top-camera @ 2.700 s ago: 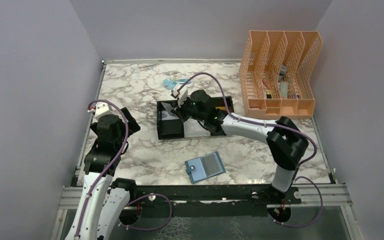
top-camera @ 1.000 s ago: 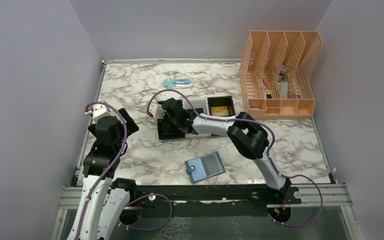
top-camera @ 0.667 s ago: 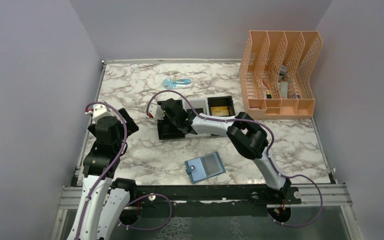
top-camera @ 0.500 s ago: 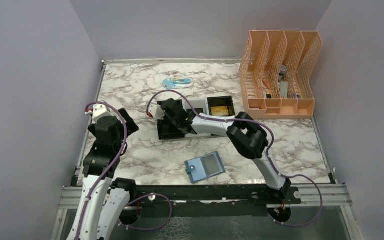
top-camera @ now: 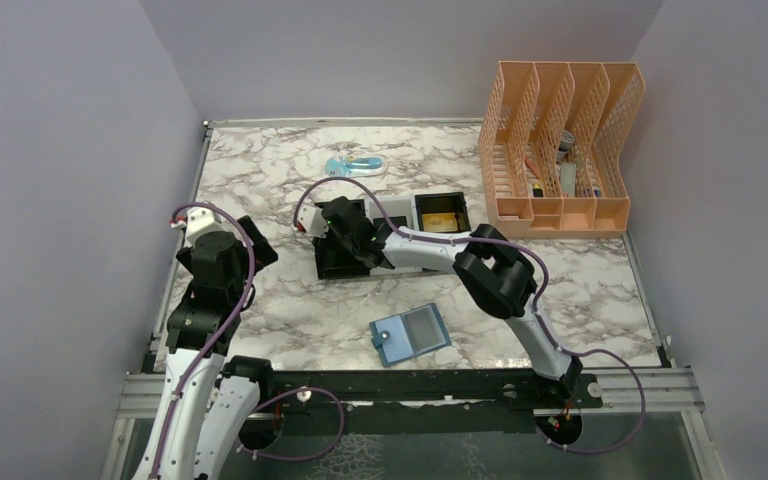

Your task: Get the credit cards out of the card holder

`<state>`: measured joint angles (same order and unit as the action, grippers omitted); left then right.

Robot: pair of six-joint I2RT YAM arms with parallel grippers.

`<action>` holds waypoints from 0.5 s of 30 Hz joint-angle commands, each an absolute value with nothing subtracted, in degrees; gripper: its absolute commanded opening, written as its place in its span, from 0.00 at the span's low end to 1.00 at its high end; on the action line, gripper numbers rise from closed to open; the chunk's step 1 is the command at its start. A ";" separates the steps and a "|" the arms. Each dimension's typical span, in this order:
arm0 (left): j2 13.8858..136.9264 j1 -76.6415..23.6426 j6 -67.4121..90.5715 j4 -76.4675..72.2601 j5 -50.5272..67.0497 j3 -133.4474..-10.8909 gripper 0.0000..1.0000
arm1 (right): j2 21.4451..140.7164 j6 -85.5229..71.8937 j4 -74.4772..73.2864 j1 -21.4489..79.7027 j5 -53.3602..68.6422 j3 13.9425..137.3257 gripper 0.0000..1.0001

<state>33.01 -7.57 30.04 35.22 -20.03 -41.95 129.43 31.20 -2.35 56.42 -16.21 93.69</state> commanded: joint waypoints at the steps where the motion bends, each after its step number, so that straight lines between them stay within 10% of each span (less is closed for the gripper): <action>1: 33.04 -7.32 29.77 35.00 -20.16 -41.48 0.99 | 128.79 29.89 -0.79 56.91 -15.30 96.29 0.54; 15: 33.38 -7.29 29.57 35.02 -20.18 -41.41 0.99 | 130.97 32.34 -3.28 56.94 -17.88 98.43 0.66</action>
